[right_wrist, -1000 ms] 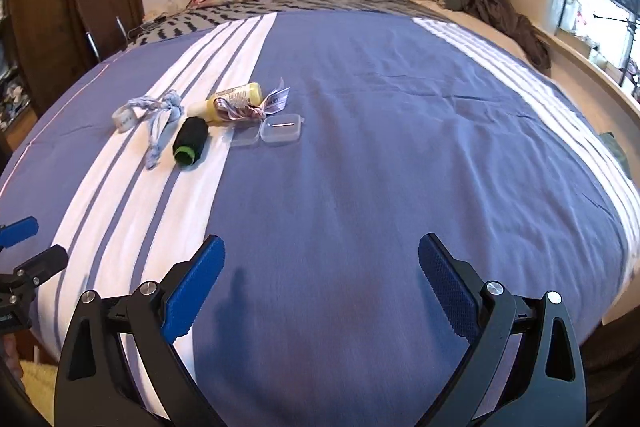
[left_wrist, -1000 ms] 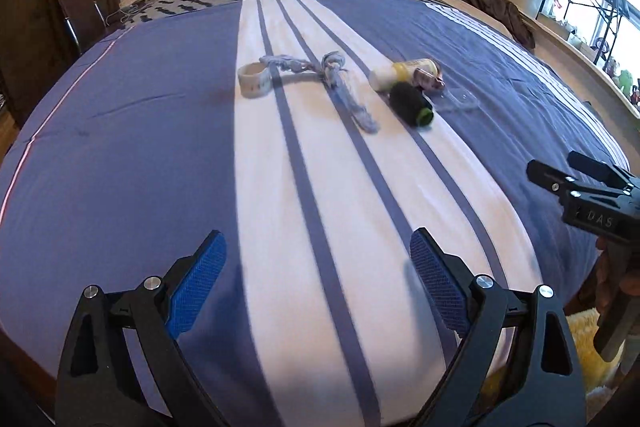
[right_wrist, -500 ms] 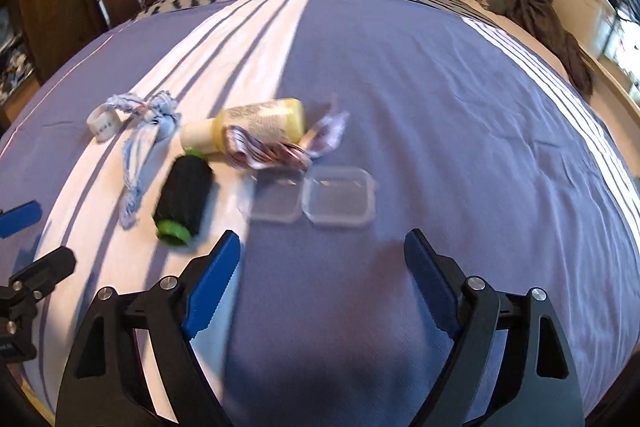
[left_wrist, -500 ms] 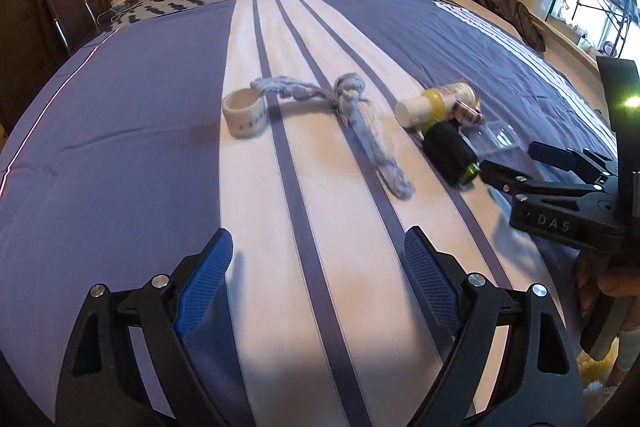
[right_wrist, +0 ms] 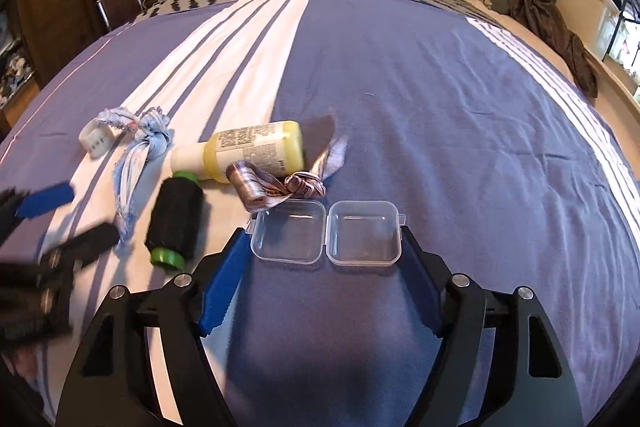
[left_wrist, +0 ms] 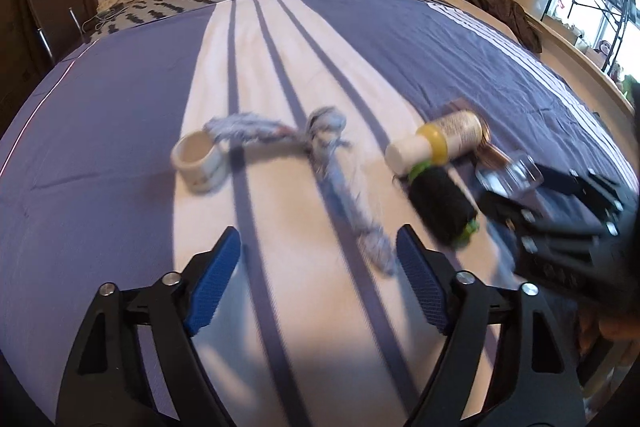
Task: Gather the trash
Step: 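Grasp the knotted cloth strip with the left tool while the right tool grasps the clear case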
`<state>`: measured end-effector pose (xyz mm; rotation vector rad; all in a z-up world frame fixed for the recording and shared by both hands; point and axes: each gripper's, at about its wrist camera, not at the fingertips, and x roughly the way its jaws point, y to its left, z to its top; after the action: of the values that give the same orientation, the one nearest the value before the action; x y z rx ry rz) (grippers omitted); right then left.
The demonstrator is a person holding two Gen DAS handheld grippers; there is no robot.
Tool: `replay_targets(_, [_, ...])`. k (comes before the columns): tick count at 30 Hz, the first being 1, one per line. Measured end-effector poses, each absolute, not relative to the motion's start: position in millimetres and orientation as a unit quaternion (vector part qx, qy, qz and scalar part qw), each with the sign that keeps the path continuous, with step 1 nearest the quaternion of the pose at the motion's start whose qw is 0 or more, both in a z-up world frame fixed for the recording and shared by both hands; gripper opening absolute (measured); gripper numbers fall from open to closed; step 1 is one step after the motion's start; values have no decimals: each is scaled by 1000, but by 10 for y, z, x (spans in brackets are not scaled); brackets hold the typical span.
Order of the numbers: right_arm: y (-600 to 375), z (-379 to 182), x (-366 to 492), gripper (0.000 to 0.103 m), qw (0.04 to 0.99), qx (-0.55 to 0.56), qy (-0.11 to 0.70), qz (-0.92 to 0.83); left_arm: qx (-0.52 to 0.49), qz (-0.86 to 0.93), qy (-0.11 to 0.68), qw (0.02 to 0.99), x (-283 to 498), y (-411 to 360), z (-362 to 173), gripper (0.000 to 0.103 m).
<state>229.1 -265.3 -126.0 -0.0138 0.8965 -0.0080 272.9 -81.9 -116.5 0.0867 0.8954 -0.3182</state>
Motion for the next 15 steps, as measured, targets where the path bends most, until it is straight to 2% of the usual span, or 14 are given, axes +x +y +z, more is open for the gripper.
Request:
replay_targets(4, [-2809,-1260,2125,74,904,5,427,-13,41,-162,436,884,2884,-943,-1202,58])
replay_targets(10, [-2862,-1257,1924,74,907,0,420,-17,47,-169,442,880,2915,-1001,-1233,25])
replay_targets(11, [-2864,-1249,1904,74,908,1,420,-17,48,-172,444,878,2881,-992,-1228,14])
replay_targets(15, [-2863,-1213,1763,74,908,9,418,-12,56,-178,441,878,2661,-949,-1203,7])
